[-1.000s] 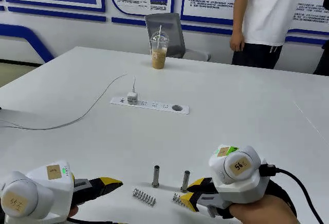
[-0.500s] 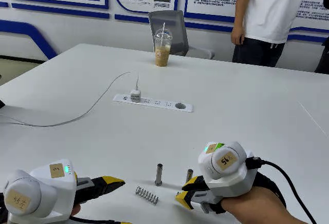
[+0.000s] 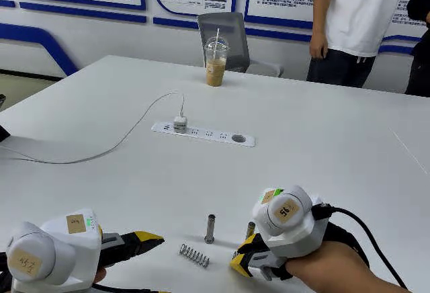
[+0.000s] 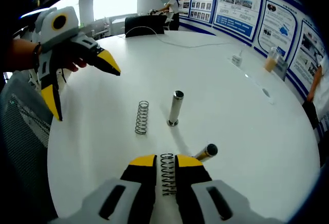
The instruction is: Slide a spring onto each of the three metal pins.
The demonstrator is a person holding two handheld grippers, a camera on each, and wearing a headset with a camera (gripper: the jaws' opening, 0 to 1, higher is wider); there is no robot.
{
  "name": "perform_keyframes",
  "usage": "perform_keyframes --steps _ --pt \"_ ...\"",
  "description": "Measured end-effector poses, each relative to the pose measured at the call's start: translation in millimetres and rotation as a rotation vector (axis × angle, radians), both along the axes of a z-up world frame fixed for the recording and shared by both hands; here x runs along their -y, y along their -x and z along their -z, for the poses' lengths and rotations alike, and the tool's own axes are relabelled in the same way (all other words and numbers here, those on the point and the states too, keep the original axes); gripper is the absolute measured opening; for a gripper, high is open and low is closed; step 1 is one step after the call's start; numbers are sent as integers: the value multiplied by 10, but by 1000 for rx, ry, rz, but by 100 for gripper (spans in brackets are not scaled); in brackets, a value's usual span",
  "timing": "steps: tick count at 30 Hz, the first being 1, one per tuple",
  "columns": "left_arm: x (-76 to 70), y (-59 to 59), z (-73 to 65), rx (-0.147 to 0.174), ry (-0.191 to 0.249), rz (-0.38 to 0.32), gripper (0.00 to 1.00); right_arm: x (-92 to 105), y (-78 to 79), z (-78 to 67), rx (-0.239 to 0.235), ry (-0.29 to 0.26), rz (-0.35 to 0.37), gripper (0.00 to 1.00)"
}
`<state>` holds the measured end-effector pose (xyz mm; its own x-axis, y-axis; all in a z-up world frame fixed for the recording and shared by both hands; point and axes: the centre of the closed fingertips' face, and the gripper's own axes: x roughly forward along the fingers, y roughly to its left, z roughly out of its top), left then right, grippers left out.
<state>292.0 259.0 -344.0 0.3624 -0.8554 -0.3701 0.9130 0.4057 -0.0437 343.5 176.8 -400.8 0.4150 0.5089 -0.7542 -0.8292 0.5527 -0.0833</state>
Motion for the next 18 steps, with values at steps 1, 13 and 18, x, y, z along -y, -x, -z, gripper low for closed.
perform_keyframes --steps 1,13,18 --pt "0 1 2 0 -1 0 63 -4 -1 1 0 1 -2 15" --pt "-15 13 7 -2 -2 -3 63 -2 -27 43 -35 -1 3 14" --pt "-7 15 3 -2 0 -3 63 -2 -17 50 -57 -17 20 12"
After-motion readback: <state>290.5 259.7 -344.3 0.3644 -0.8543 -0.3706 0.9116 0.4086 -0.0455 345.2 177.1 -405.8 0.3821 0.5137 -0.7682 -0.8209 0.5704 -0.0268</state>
